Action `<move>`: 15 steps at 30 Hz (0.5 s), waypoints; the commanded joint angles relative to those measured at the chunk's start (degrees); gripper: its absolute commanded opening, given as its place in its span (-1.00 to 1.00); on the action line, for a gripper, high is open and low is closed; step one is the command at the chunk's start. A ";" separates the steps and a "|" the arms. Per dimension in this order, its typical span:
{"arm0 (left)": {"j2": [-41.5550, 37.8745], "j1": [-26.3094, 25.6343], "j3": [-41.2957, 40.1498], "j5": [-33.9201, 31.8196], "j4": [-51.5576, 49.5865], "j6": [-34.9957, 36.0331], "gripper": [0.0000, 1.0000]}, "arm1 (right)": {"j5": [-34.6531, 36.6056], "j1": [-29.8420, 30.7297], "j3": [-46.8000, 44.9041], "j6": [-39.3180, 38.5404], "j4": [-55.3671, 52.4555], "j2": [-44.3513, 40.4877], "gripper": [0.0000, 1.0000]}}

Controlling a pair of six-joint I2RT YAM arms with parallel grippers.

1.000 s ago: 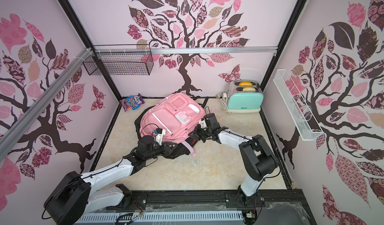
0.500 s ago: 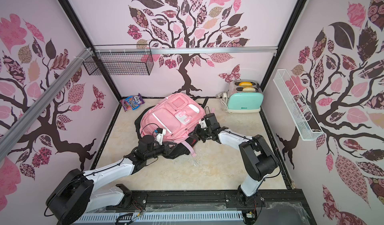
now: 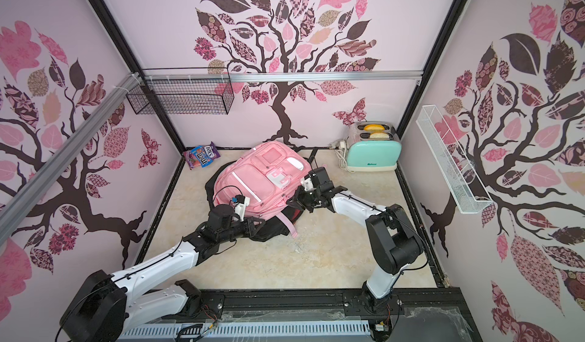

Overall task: Zip up the backpack
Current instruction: Zip the zipper on the backpack.

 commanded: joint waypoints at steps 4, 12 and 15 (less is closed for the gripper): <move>1.89 0.40 5.18 -4.25 -15.27 2.93 -1.00 | 5.47 -2.76 3.85 -4.30 -2.17 2.27 -1.00; 4.24 0.40 10.07 -5.58 -24.32 5.14 -1.00 | 10.68 -4.37 9.71 -5.55 -4.53 4.70 -1.00; 4.78 0.36 10.73 -4.99 -25.73 5.34 -1.00 | 15.36 -4.91 10.50 -5.76 -5.53 4.40 -1.00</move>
